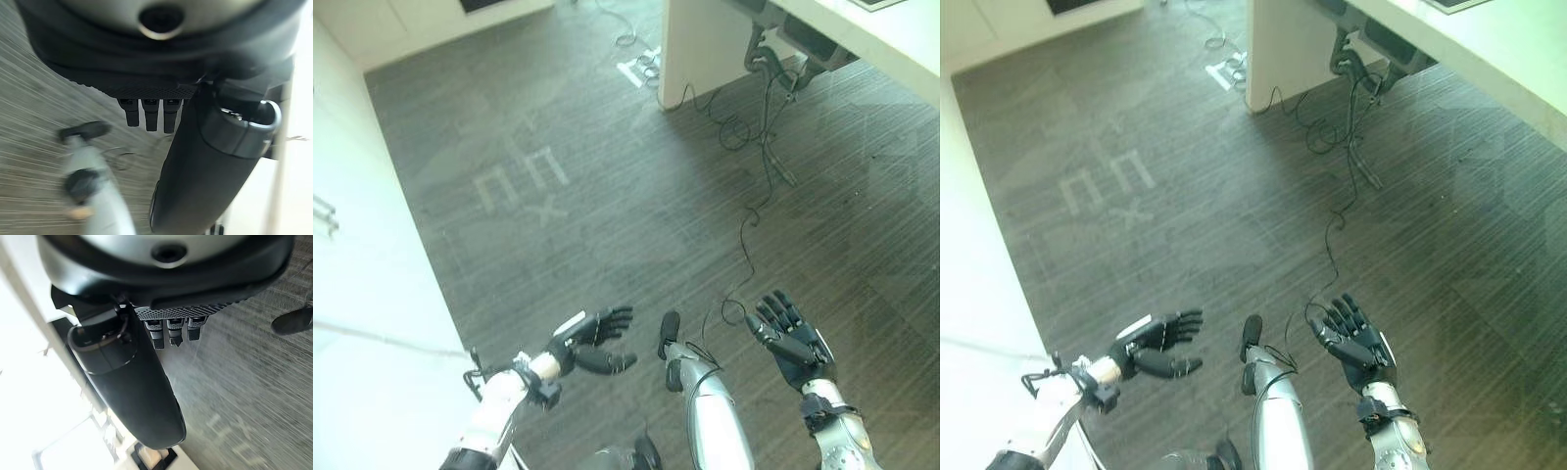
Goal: Place the dishes in the dishwasher.
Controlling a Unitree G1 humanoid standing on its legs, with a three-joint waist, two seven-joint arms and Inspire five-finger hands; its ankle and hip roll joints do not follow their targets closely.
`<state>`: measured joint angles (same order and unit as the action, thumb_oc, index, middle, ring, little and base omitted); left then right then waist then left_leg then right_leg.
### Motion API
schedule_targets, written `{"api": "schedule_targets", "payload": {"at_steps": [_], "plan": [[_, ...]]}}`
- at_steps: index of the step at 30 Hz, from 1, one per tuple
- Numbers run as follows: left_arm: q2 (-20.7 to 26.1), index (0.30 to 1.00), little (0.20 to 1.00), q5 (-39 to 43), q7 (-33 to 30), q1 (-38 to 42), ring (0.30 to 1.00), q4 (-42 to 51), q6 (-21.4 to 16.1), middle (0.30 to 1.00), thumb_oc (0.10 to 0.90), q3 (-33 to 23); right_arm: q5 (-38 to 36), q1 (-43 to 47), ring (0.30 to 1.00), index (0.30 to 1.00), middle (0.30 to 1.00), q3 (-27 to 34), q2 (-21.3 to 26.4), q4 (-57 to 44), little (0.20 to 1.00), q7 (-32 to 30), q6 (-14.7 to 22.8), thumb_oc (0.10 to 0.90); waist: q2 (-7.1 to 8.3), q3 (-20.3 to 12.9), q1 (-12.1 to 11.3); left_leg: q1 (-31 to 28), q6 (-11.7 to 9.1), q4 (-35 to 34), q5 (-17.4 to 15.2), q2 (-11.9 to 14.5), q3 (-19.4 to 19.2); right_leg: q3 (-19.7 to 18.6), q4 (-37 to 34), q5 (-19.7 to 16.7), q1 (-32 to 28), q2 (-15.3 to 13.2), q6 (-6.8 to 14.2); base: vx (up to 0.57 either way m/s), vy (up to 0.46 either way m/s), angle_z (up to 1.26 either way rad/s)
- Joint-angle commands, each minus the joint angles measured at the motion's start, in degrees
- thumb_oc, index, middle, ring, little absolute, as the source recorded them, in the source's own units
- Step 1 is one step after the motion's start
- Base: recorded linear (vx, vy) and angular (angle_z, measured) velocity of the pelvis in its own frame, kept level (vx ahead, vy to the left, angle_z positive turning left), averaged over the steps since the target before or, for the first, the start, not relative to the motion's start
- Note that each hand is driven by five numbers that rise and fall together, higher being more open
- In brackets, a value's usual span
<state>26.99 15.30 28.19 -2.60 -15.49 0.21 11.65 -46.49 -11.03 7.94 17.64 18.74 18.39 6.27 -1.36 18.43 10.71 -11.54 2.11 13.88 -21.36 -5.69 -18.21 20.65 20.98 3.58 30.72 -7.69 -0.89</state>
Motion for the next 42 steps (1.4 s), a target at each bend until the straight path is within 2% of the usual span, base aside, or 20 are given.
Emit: {"api": "schedule_targets", "payload": {"at_steps": [1,3,5,7,8,10,12,13,14,15,18,22,24,27,29,30,32,35,38,42], "plan": [[0.5,0.900,0.900,3.8,1.9,6.1,0.900,4.6,-5.6,0.900,0.800,-0.3,-4.2,6.9,0.900,0.900,0.900,0.2,3.9,-4.7,0.900,2.6,6.2,0.800,0.52,-5.2,-0.4,2.3,-1.5,3.3,4.3,0.3,5.1,-3.9,-3.8,-1.5,-12.7,-0.8,8.0,0.49,-0.160,-0.15],[0.0,0.900,0.900,4.1,2.7,6.4,0.900,4.7,-5.5,0.900,0.800,0.1,-3.8,7.7,0.900,0.900,0.900,1.0,5.6,-4.5,0.900,3.8,6.7,0.800,-0.09,-6.3,-0.9,1.6,-5.7,10.3,13.8,1.2,4.7,-3.7,-3.8,1.3,-15.5,-0.9,6.0,0.44,-0.164,-0.16],[0.4,0.900,0.900,5.7,2.3,6.1,0.900,5.0,-6.0,0.900,0.800,0.1,-2.8,7.9,0.900,0.900,0.900,1.7,6.9,-4.8,0.900,4.8,6.4,0.800,-0.85,-6.4,-1.2,5.1,-8.3,19.2,18.6,2.1,5.1,-3.2,-3.8,3.3,-17.9,-0.2,4.2,0.38,-0.165,-0.30],[0.3,0.900,0.900,5.9,3.0,6.6,0.900,5.2,-4.8,0.900,0.800,-0.4,-2.2,8.3,0.900,0.900,0.900,2.6,8.5,-4.2,0.900,5.6,5.8,0.800,-0.05,-5.8,-1.7,12.7,-9.1,31.9,20.4,5.1,3.3,-2.5,-3.8,5.2,-20.7,-0.6,2.5,0.32,-0.185,-0.38],[0.5,0.900,0.900,6.0,3.5,7.1,0.900,5.0,-4.5,0.900,0.800,-0.2,-2.7,9.2,0.900,0.900,0.900,2.8,9.3,-3.8,0.900,6.1,5.4,0.800,0.13,-5.1,-2.1,17.3,-8.0,32.3,19.5,7.0,2.5,-2.9,-3.8,6.0,-22.4,-0.3,2.1,0.42,-0.110,-0.15],[0.7,0.900,0.900,6.6,3.5,7.0,0.900,5.3,-4.0,0.900,0.800,0.4,-3.3,10.3,0.900,0.900,0.900,2.0,9.3,-3.9,0.900,5.6,4.9,0.800,0.05,-4.5,-2.8,18.6,-5.2,20.2,18.0,8.1,1.6,-5.4,-3.8,7.0,-24.4,0.5,2.7,0.46,0.047,-0.32],[1.0,0.900,0.900,6.3,1.8,5.6,0.900,6.6,-3.8,0.900,0.800,0.6,-2.8,10.5,0.900,0.900,0.900,1.0,8.5,-4.4,0.900,4.2,4.3,0.800,-0.15,-4.3,-3.7,17.6,-4.6,3.3,19.1,7.7,2.5,-8.7,-3.8,8.0,-25.8,1.1,3.6,0.51,0.198,-0.95],[1.2,0.900,0.900,6.3,0.7,4.4,0.900,7.4,-3.8,0.900,0.800,0.5,-2.5,10.5,0.900,0.900,0.900,-0.2,8.0,-4.7,0.900,3.3,4.1,0.800,-1.55,-4.0,-4.6,23.0,-5.2,3.3,16.9,9.0,6.9,-10.6,-3.8,8.7,-26.7,3.2,3.9,0.54,0.180,-1.09],[1.1,0.900,0.900,6.0,0.5,3.2,0.900,8.0,-3.9,0.900,0.800,-0.1,-2.4,10.5,0.900,0.900,0.900,-1.4,7.6,-4.7,0.900,2.6,4.2,0.800,-2.07,-4.1,-5.6,26.3,-5.9,3.3,17.4,9.7,10.1,-12.1,-3.8,9.0,-27.2,4.4,4.0,0.71,0.167,-1.03],[1.1,0.900,0.900,5.0,1.2,0.9,0.900,9.2,-4.1,0.900,0.800,-2.2,-1.5,9.8,0.900,0.900,0.900,-2.8,6.3,-4.3,0.900,2.8,4.7,0.800,-2.26,-4.1,-7.1,32.3,-6.8,3.3,19.1,12.8,12.9,-13.8,-3.8,10.2,-29.1,5.2,4.0,0.65,0.121,-1.14],[2.2,0.900,0.900,6.1,2.9,0.1,0.900,9.1,-5.7,0.900,0.800,-3.9,-0.1,8.8,0.900,0.900,0.900,-3.6,5.7,-4.1,0.900,3.6,5.6,0.800,-2.76,-4.8,-7.3,33.5,-6.4,3.3,19.9,15.7,7.7,-11.5,-3.8,12.1,-31.6,3.6,4.9,0.52,0.156,-1.35],[2.4,0.900,0.900,2.6,4.6,1.2,0.900,6.1,-6.2,0.900,0.800,-4.3,-2.8,9.1,0.900,0.900,0.900,-3.9,4.4,-2.8,0.900,2.2,5.4,0.800,-3.51,-6.1,-7.8,31.0,-5.1,3.3,18.5,12.9,9.7,-12.5,-3.8,15.4,-38.4,4.3,5.4,0.50,0.177,-0.87],[3.0,0.900,0.900,-1.6,3.6,2.2,0.900,6.1,-6.1,0.900,0.800,-3.8,-1.1,8.7,0.900,0.900,0.900,-3.4,3.5,-3.2,0.900,2.7,4.6,0.800,-4.10,-6.7,-7.1,29.1,-3.4,3.3,16.6,11.6,9.0,-10.5,-1.0,9.5,-40.7,4.2,7.4,0.39,0.188,-0.49],[3.4,0.900,0.900,-3.7,2.8,2.9,0.900,5.8,-6.2,0.900,0.800,-3.1,0.6,8.5,0.900,0.900,0.900,-3.5,2.9,-3.7,0.900,2.4,4.6,0.800,-4.31,-6.8,-6.7,28.2,-2.3,3.3,15.8,10.5,9.0,-10.4,7.0,6.9,-37.0,3.0,8.9,0.12,0.094,0.03],[3.4,0.900,0.900,-3.7,2.8,2.9,0.900,5.8,-6.2,0.900,0.800,-3.1,0.6,8.5,0.900,0.900,0.900,-3.5,2.9,-3.7,0.900,2.4,4.6,0.800,-4.31,-6.8,-6.8,28.2,-2.3,3.3,15.8,10.5,9.0,-10.4,7.0,7.0,-36.9,3.0,8.9,0.16,0.110,0.19],[5.5,0.900,0.900,-4.2,0.3,4.7,0.900,6.1,-4.9,0.900,0.800,-2.1,1.5,8.1,0.900,0.900,0.900,-5.1,1.9,-3.9,0.900,2.1,2.5,0.800,-4.62,-4.9,-5.2,23.5,0.1,3.3,12.9,7.9,10.1,-9.7,22.9,1.1,-25.7,1.8,9.7,0.46,0.130,0.04],[5.4,0.900,0.900,-1.9,1.8,5.5,0.900,8.0,-2.9,0.900,0.800,-3.4,1.2,7.0,0.900,0.900,0.900,-4.0,1.9,-3.6,0.900,3.6,2.5,0.800,-3.99,-3.5,-3.1,20.5,0.2,3.3,11.6,5.6,11.6,-9.2,11.4,1.1,-20.8,6.8,8.6,0.40,-0.026,-0.46],[4.8,0.900,0.900,-3.2,2.3,5.8,0.900,8.5,-1.1,0.900,0.800,-3.9,0.8,5.6,0.900,0.900,0.900,-2.4,1.9,-4.1,0.900,4.9,0.9,0.800,-2.59,-2.7,-1.0,17.3,0.2,3.3,9.3,3.5,13.4,-7.8,-3.6,-3.9,-18.8,6.8,8.3,0.30,-0.149,0.27],[4.0,0.900,0.900,-4.2,2.2,5.6,0.900,7.8,-1.3,0.900,0.800,-3.5,1.5,4.4,0.900,0.900,0.900,-2.0,1.3,-4.2,0.900,5.8,0.8,0.800,-1.54,-2.7,0.4,14.0,0.8,3.3,6.4,1.6,14.1,-8.0,-3.8,-6.4,-13.4,5.0,9.3,0.31,-0.203,0.11],[2.9,0.900,0.900,-3.2,2.1,6.6,0.900,6.0,-2.8,0.900,0.800,-1.9,0.0,5.6,0.900,0.900,0.900,-3.1,1.4,-3.6,0.900,5.0,1.2,0.800,-0.82,-5.1,0.0,10.6,1.1,3.3,4.9,0.8,11.7,-7.5,-3.8,-1.3,-16.2,4.9,7.3,0.27,-0.247,-0.08]]}}
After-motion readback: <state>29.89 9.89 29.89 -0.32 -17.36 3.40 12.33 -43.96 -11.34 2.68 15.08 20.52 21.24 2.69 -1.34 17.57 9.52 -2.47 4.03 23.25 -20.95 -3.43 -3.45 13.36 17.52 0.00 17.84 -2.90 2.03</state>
